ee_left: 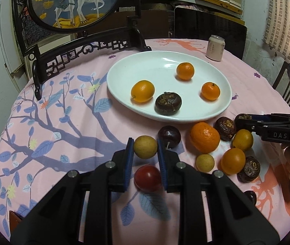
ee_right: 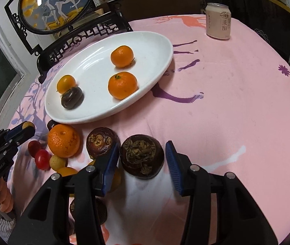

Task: Organize fruits
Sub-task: 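Grasp a small yellow-green fruit with the left tool while the right tool grasps a dark brown fruit, then drop the yellow-green fruit onto the plate with the left tool while the right tool drops the dark brown fruit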

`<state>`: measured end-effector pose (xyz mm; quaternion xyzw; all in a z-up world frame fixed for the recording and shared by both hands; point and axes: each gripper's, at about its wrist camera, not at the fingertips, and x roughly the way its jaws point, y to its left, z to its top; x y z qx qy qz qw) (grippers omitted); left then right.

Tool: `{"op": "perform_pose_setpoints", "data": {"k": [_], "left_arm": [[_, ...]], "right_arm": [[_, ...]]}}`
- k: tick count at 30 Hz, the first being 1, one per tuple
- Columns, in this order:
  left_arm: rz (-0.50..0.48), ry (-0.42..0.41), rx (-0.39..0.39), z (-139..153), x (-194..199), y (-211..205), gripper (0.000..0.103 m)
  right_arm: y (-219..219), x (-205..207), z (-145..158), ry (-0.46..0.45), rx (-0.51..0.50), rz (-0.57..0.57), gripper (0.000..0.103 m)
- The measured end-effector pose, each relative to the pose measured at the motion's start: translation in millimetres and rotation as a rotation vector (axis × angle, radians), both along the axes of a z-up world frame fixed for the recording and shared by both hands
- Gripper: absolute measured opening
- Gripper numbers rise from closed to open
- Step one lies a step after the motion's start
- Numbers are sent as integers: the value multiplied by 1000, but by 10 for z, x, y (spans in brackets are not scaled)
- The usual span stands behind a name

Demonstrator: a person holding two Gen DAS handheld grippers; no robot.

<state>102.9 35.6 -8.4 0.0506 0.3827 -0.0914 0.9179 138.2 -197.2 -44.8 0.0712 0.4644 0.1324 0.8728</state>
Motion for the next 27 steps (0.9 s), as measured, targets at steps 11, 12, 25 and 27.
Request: {"op": "perform_pose_setpoints", "data": {"k": [11, 12, 25, 27], "left_arm": [[13, 30, -4, -48, 54, 33, 23], [18, 37, -4, -65, 67, 40, 23], [61, 24, -84, 157, 301, 116, 23], [69, 13, -85, 255, 434, 88, 23]], "right_arm": [[-85, -49, 14, 38, 8, 19, 43], [-95, -52, 20, 35, 9, 8, 43], [-304, -98, 437, -106, 133, -70, 43], [-278, -19, 530, -115, 140, -67, 43]]}}
